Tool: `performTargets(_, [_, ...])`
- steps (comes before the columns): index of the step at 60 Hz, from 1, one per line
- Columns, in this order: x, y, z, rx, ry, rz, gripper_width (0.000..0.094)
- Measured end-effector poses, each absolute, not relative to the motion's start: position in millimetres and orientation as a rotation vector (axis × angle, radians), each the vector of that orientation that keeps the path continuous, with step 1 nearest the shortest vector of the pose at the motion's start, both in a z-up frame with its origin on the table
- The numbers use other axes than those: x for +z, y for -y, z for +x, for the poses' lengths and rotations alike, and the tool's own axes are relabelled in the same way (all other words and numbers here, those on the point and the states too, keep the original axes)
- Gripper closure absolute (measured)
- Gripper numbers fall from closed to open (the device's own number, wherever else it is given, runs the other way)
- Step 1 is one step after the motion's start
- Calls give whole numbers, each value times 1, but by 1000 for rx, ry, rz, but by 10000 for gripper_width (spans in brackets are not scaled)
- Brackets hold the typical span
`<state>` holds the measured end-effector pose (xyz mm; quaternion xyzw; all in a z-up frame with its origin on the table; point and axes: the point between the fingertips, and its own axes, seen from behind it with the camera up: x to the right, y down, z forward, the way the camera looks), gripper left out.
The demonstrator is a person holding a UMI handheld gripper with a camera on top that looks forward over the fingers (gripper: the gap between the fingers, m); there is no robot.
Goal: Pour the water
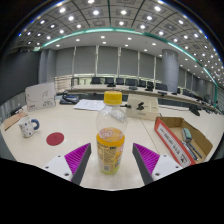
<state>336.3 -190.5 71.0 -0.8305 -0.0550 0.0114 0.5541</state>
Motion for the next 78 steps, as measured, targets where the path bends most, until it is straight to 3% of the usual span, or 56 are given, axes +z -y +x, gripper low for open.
performTargets(4, [61, 173, 334, 40, 135, -1953, 106])
performTargets(11, [54, 154, 328, 38, 147, -1931, 388])
performTargets(23, [58, 147, 329, -28, 172, -1895, 528])
performTargets(30, [59, 143, 335, -123, 196, -1915, 545])
performTargets(37, [84, 137, 327, -246, 237, -1905, 544])
performTargets(50, [165, 116, 270, -553, 446, -1782, 546])
performTargets(61, [220, 101, 164, -892, 821, -1561, 546])
performTargets(68, [216, 96, 93, -1076, 1094, -1380, 547])
performTargets(78, [181, 96, 37, -1296, 1407, -1158, 549])
